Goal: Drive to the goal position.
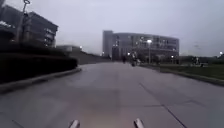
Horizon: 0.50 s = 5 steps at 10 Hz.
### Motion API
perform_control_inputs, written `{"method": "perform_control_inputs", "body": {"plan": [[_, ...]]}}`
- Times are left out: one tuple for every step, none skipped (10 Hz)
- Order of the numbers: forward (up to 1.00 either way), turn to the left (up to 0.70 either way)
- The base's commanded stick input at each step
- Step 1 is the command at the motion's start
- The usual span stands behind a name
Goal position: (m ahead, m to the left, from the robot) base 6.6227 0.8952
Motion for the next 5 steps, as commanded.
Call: {"method": "perform_control_inputs", "body": {"plan": [[1.00, -0.40], [1.00, -0.29], [1.00, 0.00], [1.00, 0.00], [1.00, 0.00]]}}
